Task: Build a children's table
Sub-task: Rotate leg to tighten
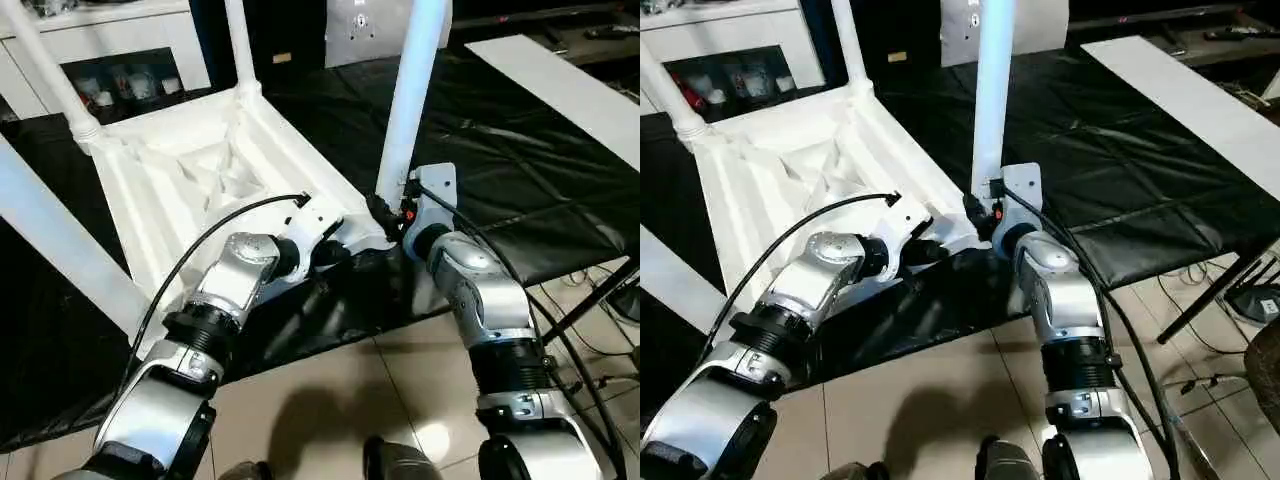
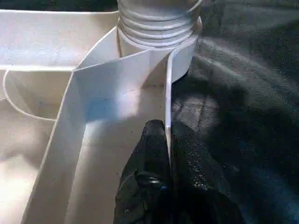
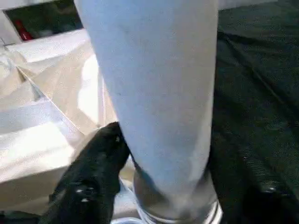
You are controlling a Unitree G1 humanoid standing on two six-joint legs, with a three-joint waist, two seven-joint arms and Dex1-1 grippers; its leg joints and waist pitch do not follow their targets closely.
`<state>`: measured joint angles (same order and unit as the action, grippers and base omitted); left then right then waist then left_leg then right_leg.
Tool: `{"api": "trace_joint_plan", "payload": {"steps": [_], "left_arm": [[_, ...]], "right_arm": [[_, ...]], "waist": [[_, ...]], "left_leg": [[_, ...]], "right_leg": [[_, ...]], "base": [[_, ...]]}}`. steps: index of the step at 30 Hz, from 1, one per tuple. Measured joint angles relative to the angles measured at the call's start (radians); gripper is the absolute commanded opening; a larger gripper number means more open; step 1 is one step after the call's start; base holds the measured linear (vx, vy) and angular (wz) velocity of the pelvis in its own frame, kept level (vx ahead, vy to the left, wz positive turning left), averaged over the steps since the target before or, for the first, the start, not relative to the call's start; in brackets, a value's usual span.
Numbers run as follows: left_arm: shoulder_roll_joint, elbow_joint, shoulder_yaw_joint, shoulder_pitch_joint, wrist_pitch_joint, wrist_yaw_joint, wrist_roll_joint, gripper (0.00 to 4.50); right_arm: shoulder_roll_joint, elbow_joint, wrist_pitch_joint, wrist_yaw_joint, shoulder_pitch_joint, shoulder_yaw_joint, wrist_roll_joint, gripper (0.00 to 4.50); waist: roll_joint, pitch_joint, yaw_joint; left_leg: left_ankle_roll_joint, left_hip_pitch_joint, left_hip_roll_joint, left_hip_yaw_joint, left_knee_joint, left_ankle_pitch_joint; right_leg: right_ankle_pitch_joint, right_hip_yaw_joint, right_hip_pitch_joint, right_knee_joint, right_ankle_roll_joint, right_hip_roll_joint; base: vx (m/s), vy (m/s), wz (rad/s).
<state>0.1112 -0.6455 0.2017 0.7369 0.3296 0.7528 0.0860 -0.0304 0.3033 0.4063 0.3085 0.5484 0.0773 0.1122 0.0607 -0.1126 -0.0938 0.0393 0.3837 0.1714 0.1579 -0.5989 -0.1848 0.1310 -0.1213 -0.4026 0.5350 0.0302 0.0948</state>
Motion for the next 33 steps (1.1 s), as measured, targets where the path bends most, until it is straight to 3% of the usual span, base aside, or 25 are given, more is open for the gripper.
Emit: {"api": "trace_joint_plan", "payload": {"steps": [3, 10, 15, 21, 22, 26, 33], "left_arm": [[0.018, 0.038, 0.017, -0.025, -0.024, 0.044, 0.000, 0.00], [0.115, 0.058, 0.047, -0.065, -0.160, 0.227, -0.015, 0.00], [0.169, 0.058, 0.060, -0.078, -0.205, 0.365, -0.050, 0.00], [0.244, 0.042, 0.093, -0.088, -0.295, 0.588, -0.089, 0.00], [0.248, 0.039, 0.097, -0.086, -0.304, 0.607, -0.091, 0.00], [0.261, 0.036, 0.120, -0.076, -0.317, 0.653, -0.091, 0.00], [0.264, 0.007, 0.129, -0.064, -0.353, 0.686, -0.091, 0.00]], "right_arm": [[-0.056, -0.058, -0.018, 0.115, -0.059, -0.013, 0.025, 3.25], [-0.226, -0.123, -0.062, 0.430, -0.155, -0.047, 0.116, 3.72], [-0.322, -0.105, -0.108, 0.618, -0.160, -0.082, 0.125, 3.72], [-0.423, -0.057, -0.163, 0.864, -0.137, -0.153, 0.141, 3.72], [-0.425, -0.051, -0.169, 0.889, -0.131, -0.165, 0.145, 3.46], [-0.437, -0.013, -0.172, 0.993, -0.101, -0.200, 0.156, 3.21], [-0.457, 0.035, -0.157, 1.106, -0.054, -0.245, 0.160, 2.55]], "waist": [[0.000, 0.000, 0.020], [0.002, 0.001, 0.047], [0.002, 0.001, 0.062], [0.001, 0.001, 0.102], [0.001, 0.001, 0.107], [0.001, 0.001, 0.126], [-0.001, 0.001, 0.134]], "left_leg": [[-0.007, 0.000, 0.000, 0.001, -0.001, 0.001], [-0.008, -0.001, 0.006, -0.002, 0.003, 0.001], [-0.007, 0.000, 0.007, -0.001, 0.001, 0.001], [-0.007, 0.002, 0.006, 0.003, -0.004, 0.001], [-0.007, 0.002, 0.005, 0.005, -0.004, 0.001], [-0.007, 0.001, 0.004, 0.011, -0.004, 0.001], [-0.007, 0.001, 0.003, 0.013, -0.005, 0.001]], "right_leg": [[-0.007, 0.003, -0.002, 0.012, 0.006, 0.001], [0.000, 0.000, -0.008, 0.028, -0.005, -0.005], [0.000, 0.000, -0.012, 0.030, -0.005, -0.004], [-0.004, 0.004, -0.013, 0.030, 0.001, -0.002], [-0.004, 0.006, -0.013, 0.030, 0.001, -0.001], [-0.004, 0.015, -0.014, 0.030, 0.002, -0.001], [-0.004, 0.020, -0.016, 0.035, 0.001, -0.001]], "base": [[0.000, 0.000, 0.00], [0.000, 0.000, 0.00], [0.000, 0.000, 0.00], [0.000, 0.000, 0.00], [0.000, 0.000, 0.00], [0.000, 0.000, 0.00], [0.000, 0.000, 0.00]]}}
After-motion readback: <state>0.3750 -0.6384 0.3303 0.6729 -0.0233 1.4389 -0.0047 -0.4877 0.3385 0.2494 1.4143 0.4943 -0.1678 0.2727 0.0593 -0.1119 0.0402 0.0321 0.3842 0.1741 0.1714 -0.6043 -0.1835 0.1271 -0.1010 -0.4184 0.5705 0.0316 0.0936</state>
